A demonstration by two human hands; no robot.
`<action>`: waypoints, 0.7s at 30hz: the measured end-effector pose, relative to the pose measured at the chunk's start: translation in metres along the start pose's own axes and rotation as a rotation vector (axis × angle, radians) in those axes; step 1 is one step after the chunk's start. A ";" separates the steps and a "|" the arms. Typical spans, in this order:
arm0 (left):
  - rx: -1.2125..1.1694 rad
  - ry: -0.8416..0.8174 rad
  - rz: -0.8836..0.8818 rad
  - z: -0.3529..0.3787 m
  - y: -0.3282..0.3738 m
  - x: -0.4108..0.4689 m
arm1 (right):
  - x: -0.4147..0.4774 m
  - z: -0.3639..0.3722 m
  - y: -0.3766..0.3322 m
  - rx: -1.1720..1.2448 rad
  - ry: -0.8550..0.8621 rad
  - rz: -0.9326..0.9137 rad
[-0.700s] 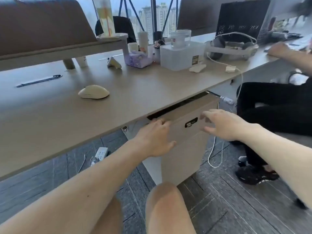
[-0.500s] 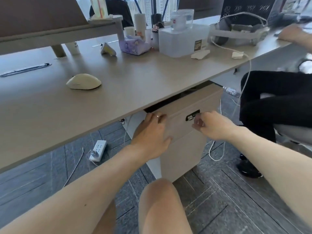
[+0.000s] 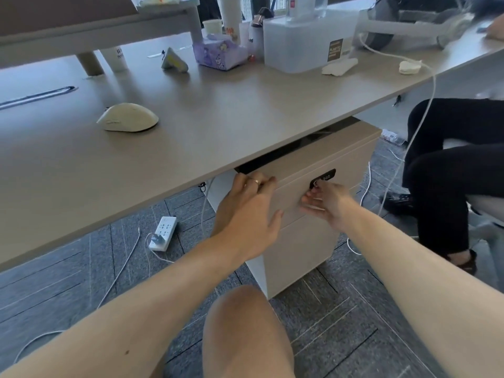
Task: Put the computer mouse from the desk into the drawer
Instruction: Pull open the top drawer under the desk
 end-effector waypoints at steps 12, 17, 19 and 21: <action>-0.008 0.011 -0.036 -0.005 0.001 0.002 | -0.010 -0.004 0.006 0.122 0.052 -0.160; -0.009 0.026 -0.039 -0.006 0.001 0.004 | -0.027 -0.027 0.012 0.103 0.108 -0.145; -0.018 0.038 -0.053 -0.008 0.003 0.004 | -0.039 -0.039 0.016 0.131 0.107 -0.141; -0.006 0.034 -0.055 -0.011 0.007 0.003 | -0.054 -0.052 0.019 0.129 0.120 -0.145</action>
Point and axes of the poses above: each hand's wrist, its own x-axis towards the middle knuckle, its own z-axis out of the palm, y = z × x, the point moved 7 cm from there along x, towards the middle knuckle, and after that the axes turned 1 degree about -y, right-handed, at the moved point
